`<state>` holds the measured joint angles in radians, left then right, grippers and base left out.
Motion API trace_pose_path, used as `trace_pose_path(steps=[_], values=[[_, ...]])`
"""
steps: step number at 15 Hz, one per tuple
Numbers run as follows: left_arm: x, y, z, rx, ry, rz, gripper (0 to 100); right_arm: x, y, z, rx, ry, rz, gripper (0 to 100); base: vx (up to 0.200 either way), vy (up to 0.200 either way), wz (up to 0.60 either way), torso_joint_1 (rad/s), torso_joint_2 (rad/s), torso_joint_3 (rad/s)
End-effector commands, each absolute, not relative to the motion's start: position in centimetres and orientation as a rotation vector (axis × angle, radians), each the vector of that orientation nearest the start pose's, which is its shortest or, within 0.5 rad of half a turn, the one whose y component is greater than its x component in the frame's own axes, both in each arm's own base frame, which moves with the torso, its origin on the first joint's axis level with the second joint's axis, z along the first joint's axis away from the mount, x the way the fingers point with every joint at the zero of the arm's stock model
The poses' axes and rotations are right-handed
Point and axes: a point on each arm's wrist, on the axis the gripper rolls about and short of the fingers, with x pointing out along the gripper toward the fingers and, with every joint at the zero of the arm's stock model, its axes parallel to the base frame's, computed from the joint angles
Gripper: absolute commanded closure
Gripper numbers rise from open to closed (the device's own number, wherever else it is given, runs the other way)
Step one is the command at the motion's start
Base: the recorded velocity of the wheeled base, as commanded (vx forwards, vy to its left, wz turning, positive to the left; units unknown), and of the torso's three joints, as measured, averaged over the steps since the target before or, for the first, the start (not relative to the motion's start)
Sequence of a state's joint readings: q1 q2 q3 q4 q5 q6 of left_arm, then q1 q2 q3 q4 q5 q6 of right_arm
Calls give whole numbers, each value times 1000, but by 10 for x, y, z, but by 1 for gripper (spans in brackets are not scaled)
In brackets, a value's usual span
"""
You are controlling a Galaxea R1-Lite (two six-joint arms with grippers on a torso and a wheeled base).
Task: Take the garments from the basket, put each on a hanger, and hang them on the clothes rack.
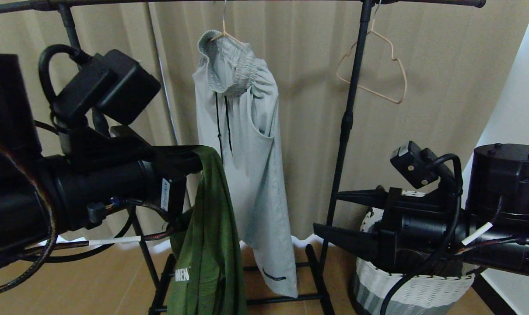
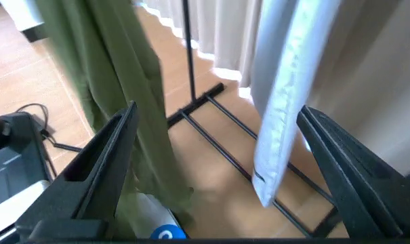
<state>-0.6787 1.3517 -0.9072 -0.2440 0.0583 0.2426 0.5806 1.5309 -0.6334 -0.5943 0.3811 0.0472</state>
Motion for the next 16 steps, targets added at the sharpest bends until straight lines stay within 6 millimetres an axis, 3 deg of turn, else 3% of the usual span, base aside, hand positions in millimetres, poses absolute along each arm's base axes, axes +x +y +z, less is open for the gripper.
trace_pose_path(steps=[1, 5, 8, 12, 16], values=[[184, -148, 270, 336, 168, -610, 100, 200, 154, 183, 9, 306, 990, 0, 0, 0, 0, 0, 0, 0], [189, -152, 289, 368, 244, -610, 100, 184, 179, 189, -1, 256, 1109, 0, 0, 0, 0, 0, 0, 0], [193, -169, 279, 348, 290, -641, 100, 179, 191, 196, -3, 229, 1154, 0, 0, 0, 0, 0, 0, 0], [195, -202, 272, 318, 320, -571, 100, 193, 205, 201, -1, 209, 1152, 0, 0, 0, 0, 0, 0, 0], [195, -207, 277, 313, 304, -581, 100, 207, 219, 204, -1, 189, 1121, 0, 0, 0, 0, 0, 0, 0]])
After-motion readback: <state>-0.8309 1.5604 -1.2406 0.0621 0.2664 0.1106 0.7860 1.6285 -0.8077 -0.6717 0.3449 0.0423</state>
